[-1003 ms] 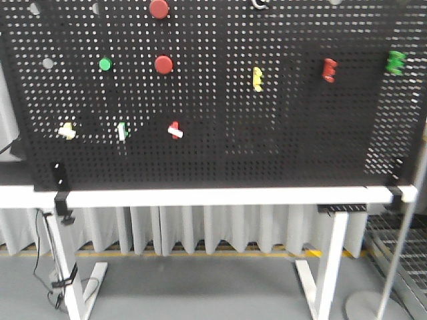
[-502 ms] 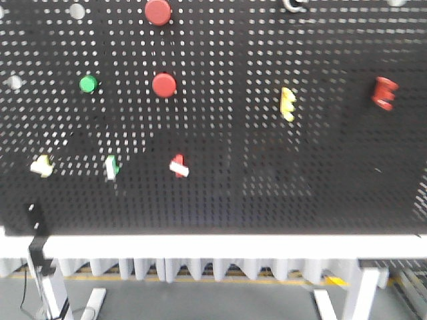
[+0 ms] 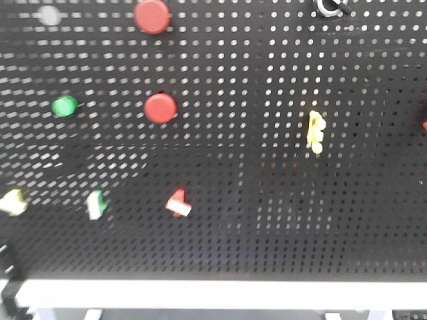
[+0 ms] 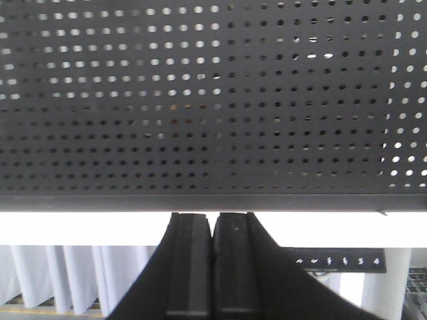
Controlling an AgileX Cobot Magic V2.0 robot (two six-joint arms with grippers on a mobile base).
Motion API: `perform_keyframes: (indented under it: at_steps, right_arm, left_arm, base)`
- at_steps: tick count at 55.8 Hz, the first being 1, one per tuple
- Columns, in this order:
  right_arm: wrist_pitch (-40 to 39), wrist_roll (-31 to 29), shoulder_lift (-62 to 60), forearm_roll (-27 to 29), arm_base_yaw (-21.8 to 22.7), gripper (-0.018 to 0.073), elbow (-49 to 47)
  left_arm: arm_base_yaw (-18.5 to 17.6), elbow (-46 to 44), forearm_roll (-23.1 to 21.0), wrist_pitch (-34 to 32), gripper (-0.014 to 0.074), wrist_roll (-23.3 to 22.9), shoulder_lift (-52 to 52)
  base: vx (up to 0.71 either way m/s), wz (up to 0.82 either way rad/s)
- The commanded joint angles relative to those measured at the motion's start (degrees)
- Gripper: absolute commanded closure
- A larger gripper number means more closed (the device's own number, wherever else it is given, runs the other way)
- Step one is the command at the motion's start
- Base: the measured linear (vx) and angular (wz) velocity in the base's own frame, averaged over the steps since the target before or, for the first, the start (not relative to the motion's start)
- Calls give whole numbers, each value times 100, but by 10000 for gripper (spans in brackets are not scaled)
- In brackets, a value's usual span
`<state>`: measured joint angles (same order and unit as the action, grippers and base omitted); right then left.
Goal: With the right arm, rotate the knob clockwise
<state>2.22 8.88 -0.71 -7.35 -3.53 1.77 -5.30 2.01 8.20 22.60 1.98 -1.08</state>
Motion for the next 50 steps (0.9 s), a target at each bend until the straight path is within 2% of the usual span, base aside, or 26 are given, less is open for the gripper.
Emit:
perform_keyframes:
  at_steps: [1, 50]
  right_arm:
    - [-467, -35, -57, -59, 22, 568, 31]
    - [-457, -35, -57, -59, 22, 568, 31]
  left_arm:
    - [-8, 47, 0, -446, 603, -62, -55]
    - [-8, 47, 0, -446, 603, -62, -55]
  base:
    - [10, -9]
    - [2, -2]
